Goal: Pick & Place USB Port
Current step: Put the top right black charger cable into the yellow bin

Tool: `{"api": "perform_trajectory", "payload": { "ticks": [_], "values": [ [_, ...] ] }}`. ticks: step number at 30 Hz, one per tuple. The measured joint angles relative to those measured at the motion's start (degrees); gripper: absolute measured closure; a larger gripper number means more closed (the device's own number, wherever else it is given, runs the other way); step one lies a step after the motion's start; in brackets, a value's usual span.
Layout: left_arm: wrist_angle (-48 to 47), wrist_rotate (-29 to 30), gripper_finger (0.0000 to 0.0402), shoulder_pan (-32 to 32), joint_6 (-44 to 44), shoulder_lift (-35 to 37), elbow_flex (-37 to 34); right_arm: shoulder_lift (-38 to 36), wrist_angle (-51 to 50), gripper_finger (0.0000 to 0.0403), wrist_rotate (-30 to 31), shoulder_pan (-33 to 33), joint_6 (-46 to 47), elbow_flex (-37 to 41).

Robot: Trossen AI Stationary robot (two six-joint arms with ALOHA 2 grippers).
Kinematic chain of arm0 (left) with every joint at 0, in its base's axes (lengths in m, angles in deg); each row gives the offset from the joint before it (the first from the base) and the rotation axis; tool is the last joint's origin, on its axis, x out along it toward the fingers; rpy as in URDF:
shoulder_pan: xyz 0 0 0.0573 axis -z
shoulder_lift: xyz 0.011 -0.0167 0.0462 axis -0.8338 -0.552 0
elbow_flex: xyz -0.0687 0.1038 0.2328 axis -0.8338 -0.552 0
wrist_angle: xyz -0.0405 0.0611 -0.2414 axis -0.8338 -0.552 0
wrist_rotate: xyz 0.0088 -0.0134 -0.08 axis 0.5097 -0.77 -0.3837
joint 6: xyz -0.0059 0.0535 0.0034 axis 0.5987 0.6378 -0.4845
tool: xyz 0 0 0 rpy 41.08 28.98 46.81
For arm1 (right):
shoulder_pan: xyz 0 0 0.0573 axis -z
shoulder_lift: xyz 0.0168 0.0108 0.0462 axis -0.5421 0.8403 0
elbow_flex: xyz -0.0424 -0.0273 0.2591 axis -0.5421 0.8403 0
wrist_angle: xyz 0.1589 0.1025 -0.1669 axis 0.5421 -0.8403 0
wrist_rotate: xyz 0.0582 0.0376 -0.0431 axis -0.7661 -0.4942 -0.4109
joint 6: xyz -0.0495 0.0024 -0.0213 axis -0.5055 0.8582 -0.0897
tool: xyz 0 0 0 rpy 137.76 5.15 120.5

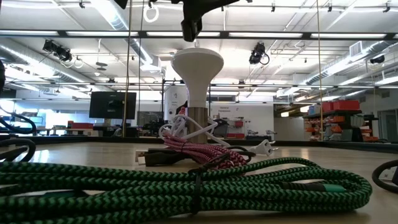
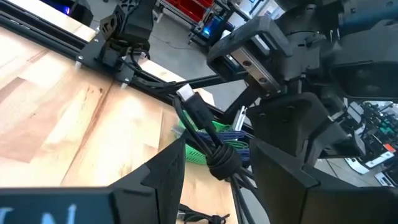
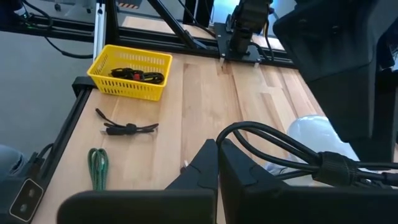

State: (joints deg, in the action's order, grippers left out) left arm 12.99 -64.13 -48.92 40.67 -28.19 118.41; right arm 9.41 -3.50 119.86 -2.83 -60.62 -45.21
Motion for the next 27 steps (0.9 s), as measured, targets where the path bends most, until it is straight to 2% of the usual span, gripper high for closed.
{"api": "perform_trajectory", "payload": {
  "ticks": [12,21,24,27],
  "values": [
    [1.3,1.8,0.0218,0.5,0.4,0.0,0.0,0.0,2.3,0.0403,0.0,0.0,-1.5,0.0],
    [6.6,-0.1,0.0221,0.3,0.0,-4.3,0.0,0.0,2.3,0.0403,-0.6,0.0,-1.5,0.0],
    [6.4,-2.8,0.0253,-0.3,-0.4,-4.3,0.0,0.0,2.2,0.0403,-0.7,0.0,-1.5,0.0],
    [6.9,-3.9,0.0339,-0.5,0.5,-4.3,0.0,0.0,2.0,0.0403,-0.6,0.0,-1.5,0.0]
  ]
}}
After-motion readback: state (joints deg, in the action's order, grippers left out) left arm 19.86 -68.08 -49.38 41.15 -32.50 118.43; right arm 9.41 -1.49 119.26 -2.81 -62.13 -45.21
